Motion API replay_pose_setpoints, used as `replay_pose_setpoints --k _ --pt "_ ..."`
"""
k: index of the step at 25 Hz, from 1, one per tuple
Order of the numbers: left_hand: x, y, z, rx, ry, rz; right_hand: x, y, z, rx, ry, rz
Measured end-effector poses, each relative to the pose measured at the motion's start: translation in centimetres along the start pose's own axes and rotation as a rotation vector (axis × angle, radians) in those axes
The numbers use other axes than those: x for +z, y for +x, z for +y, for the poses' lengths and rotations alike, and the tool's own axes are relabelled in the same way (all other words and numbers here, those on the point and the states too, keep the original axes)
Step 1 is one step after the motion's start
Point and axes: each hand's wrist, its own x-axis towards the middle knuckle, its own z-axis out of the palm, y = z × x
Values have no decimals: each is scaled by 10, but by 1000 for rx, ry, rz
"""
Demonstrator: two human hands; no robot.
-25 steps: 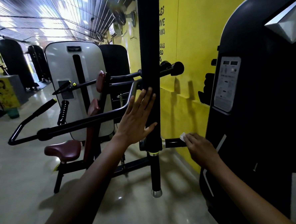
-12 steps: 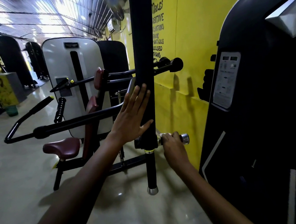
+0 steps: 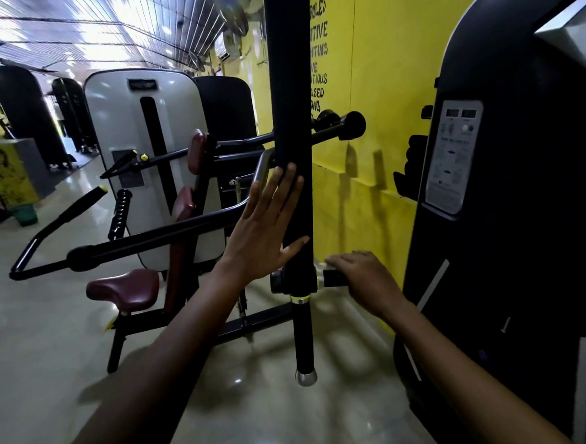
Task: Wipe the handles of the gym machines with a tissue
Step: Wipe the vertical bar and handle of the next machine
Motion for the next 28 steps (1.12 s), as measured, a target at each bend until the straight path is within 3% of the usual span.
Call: replay_pose_setpoints --k 2,8,14,18,23,28 --pt "0 1 1 3 -13 8 -1 12 7 102 53 -67" --pt "1 1 2 13 -8 25 8 28 10 144 220 -299" --pt "1 1 1 18 6 28 -22 26 48 167 33 -405" --pt "4 2 2 3 -42 40 -34 13 63 311 58 -373" --pt "6 2 3 -3 -70 41 -20 21 40 241 99 -406" --pt "5 1 1 -9 -61 27 -5 38 7 228 146 -324"
